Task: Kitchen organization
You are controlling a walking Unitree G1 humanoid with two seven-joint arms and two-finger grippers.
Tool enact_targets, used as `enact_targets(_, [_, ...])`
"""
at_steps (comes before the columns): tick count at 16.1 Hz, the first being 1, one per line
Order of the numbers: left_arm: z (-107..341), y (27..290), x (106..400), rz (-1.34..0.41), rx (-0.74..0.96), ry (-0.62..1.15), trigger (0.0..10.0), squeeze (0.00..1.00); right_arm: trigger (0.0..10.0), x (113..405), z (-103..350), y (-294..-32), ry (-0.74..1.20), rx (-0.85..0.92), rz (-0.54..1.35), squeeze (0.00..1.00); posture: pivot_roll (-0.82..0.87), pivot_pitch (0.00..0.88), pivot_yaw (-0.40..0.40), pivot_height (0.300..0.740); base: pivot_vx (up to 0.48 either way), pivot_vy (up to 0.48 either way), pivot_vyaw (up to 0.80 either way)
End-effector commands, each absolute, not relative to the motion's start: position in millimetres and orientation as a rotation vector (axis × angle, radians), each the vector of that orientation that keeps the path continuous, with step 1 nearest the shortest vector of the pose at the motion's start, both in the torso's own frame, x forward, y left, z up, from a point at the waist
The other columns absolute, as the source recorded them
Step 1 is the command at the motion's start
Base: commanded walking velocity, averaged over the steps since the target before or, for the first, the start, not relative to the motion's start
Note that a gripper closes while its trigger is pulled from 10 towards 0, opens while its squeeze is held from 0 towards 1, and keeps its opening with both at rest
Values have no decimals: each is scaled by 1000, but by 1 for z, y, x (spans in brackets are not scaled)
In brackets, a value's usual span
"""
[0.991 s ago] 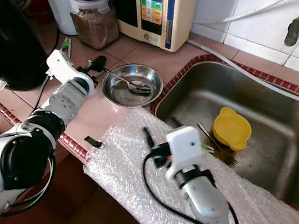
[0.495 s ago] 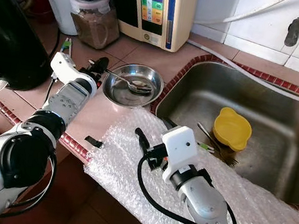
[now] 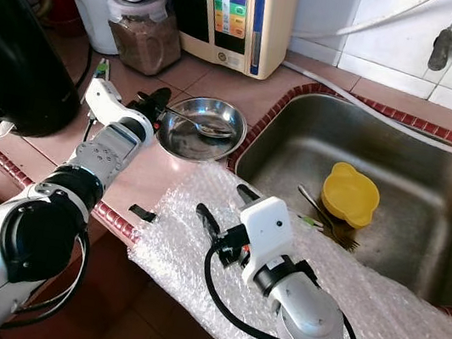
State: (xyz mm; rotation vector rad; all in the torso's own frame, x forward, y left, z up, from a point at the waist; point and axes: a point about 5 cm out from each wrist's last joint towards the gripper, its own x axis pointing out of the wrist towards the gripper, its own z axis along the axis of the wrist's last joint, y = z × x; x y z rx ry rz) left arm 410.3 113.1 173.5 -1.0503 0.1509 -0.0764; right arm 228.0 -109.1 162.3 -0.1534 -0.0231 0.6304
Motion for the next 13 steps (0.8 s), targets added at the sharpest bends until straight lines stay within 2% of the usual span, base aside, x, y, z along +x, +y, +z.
enact_targets(1, [177, 116, 411, -80, -1062, 140, 0, 0, 10000, 227, 167, -106, -37, -149, 649, 188, -361, 119, 151, 740, 0, 0, 0])
enact_targets(8, [173, 117, 410, -66, -1058, 147, 0, 0, 10000, 231, 167, -107, -35, -160, 653, 153, -354, 108, 146, 740, 0, 0, 0])
enact_targets(13, [185, 116, 413, -105, -1027, 87, 0, 0, 10000, 239, 173, -113, -79, -170, 577, 153, -349, 93, 146, 740, 0, 0, 0])
